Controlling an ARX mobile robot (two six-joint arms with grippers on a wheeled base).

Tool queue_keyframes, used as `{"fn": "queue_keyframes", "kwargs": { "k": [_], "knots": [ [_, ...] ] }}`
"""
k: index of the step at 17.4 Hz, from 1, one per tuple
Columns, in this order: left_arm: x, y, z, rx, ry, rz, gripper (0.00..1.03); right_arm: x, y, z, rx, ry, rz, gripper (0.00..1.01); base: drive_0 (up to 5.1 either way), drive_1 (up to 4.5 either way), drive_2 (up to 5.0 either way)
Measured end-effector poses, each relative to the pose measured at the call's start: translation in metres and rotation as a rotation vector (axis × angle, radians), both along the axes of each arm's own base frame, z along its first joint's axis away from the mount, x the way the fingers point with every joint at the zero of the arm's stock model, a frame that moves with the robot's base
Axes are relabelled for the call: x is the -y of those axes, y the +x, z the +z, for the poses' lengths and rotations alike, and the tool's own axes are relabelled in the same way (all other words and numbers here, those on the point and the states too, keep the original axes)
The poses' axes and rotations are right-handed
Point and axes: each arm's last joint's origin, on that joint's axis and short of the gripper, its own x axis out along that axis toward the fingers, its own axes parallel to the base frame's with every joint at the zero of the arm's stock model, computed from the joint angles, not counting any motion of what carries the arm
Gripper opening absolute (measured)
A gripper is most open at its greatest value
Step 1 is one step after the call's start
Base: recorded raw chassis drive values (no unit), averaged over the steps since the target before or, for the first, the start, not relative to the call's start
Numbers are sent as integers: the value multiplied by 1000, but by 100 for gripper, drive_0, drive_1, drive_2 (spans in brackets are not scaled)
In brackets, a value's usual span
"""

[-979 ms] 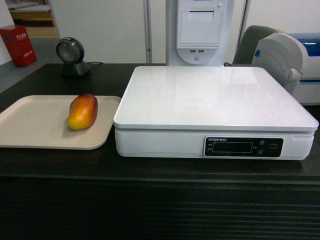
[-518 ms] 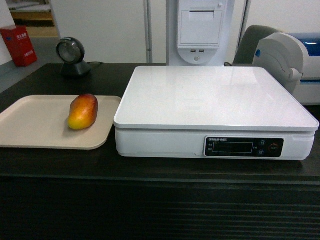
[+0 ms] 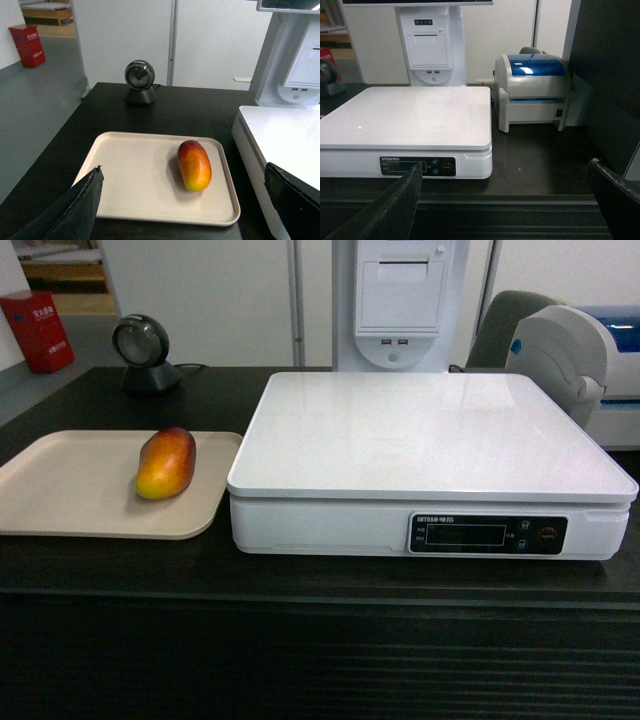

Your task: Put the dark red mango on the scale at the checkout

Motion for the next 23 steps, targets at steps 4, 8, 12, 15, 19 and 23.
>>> {"fn": "queue_keyframes", "kwargs": {
  "k": [4,8,12,15,19,23],
  "knots": [
    [8,87,-11,-171,20,-133,98,0,0,0,0,0,0,98,0,0,0],
    [21,241,-63,-507,39,-186,98,0,0,0,0,0,0,98,0,0,0],
    [28,272,-81,-645,15,-184,98,0,0,0,0,0,0,98,0,0,0],
    [29,273,-87,-676,17,-181,98,0,0,0,0,0,0,98,0,0,0],
    [29,274,-99,-709,19,-181,98,0,0,0,0,0,0,98,0,0,0],
    [27,275,-105,-721,18,-174,98,0,0,0,0,0,0,98,0,0,0]
  ]
}}
